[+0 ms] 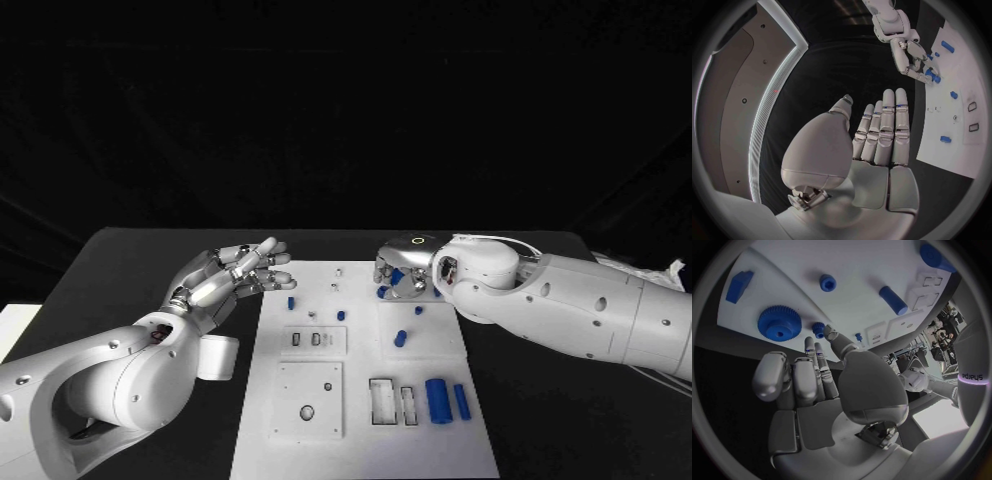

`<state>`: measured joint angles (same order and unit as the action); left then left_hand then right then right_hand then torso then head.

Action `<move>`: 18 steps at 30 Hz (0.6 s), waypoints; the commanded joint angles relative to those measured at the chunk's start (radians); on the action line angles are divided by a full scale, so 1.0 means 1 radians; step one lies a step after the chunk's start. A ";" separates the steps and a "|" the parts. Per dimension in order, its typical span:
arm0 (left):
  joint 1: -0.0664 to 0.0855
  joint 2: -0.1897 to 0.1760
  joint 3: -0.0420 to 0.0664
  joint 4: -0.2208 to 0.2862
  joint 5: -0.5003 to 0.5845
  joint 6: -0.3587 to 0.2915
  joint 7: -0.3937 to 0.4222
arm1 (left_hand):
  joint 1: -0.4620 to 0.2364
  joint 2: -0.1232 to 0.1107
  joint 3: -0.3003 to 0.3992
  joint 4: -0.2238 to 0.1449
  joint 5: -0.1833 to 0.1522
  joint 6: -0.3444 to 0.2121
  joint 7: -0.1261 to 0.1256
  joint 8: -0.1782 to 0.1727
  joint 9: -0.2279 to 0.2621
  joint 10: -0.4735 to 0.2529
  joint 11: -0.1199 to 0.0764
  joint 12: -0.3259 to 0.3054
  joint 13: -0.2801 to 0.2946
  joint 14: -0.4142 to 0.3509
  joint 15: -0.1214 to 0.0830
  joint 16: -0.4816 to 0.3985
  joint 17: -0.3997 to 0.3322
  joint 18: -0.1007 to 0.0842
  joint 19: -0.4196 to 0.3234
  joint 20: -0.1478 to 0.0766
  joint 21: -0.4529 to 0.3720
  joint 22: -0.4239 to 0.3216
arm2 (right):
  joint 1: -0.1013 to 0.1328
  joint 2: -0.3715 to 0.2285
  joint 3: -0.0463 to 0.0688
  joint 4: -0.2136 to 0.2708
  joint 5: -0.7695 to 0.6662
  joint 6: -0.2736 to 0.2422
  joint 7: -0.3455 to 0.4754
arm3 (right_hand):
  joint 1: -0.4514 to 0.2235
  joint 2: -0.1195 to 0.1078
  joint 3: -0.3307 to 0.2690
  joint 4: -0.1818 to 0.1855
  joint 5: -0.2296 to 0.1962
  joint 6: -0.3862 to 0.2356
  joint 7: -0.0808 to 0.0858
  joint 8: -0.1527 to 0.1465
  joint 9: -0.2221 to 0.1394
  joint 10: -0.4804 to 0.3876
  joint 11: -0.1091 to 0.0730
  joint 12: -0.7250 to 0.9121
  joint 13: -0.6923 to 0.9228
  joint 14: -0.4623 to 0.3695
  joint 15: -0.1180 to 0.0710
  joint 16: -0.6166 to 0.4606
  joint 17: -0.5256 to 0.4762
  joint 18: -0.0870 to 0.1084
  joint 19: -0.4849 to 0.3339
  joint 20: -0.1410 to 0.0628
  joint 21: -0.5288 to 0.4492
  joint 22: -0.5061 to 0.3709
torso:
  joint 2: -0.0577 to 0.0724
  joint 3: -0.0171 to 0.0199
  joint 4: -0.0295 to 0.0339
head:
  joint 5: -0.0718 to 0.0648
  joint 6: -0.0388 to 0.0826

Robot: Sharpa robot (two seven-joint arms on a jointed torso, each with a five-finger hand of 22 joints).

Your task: Assemble the parts on the task board

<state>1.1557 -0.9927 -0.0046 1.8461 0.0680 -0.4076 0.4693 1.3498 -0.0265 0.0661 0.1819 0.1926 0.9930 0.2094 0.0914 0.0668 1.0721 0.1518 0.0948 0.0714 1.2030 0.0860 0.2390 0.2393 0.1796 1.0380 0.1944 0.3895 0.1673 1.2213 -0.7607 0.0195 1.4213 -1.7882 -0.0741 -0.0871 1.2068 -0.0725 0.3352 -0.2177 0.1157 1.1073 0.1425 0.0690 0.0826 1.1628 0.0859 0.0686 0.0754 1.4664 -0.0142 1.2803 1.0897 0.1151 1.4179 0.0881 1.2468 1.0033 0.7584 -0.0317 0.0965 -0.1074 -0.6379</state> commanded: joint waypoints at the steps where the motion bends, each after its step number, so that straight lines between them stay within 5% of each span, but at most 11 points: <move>1: 0.002 -0.002 0.001 0.003 0.005 0.022 0.000 | -0.005 -0.001 -0.001 -0.006 -0.003 0.000 0.008 -0.005 -0.001 -0.003 0.004 -0.006 -0.002 -0.005 0.005 -0.007 0.002 0.001 0.008 -0.001 0.005 0.001 | -0.002 0.003 0.000 -0.004 -0.029 0.037 -0.011 | 0.007 -0.005 0.001 0.007 -0.004 0.003 0.001 -0.004 0.001 -0.006 -0.003 -0.004 -0.002 0.037 0.008 0.006 0.002 -0.015 -0.006 0.002 0.007 0.002 | 0.005 0.0002 0.0029 | 0.000 0.001; 18: 0.003 -0.006 0.001 0.005 0.005 0.023 -0.012 | -0.005 -0.001 -0.001 -0.008 -0.003 -0.002 0.009 -0.009 -0.001 -0.006 0.005 -0.011 -0.002 -0.004 0.005 -0.008 0.005 0.001 0.008 0.000 0.006 0.002 | -0.003 0.008 0.000 -0.009 -0.030 0.039 0.002 | 0.024 0.037 0.070 0.047 -0.028 0.052 -0.014 0.007 0.008 0.049 -0.017 0.008 -0.004 0.036 -0.003 0.028 0.021 -0.017 -0.011 -0.004 0.033 0.031 | 0.018 -0.0002 0.0088 | -0.008 0.002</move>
<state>1.1570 -0.9986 -0.0045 1.8491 0.0708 -0.4061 0.4598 1.3498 -0.0265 0.0634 0.1791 0.1926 0.9916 0.2108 0.0884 0.0670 1.0685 0.1554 0.0870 0.0706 1.2030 0.0860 0.2352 0.2439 0.1795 1.0380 0.1944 0.3911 0.1680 1.2203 -0.7535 0.0210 1.4121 -1.8023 -0.0535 -0.0889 1.2295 -0.0499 0.4003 -0.1698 0.0921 1.1536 0.1293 0.0682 0.0866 1.2084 0.0697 0.0714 0.0688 1.4664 -0.0143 1.3049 1.1095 0.1151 1.4104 0.0878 1.2780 1.0332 0.7748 -0.0312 0.1037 -0.1143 -0.6355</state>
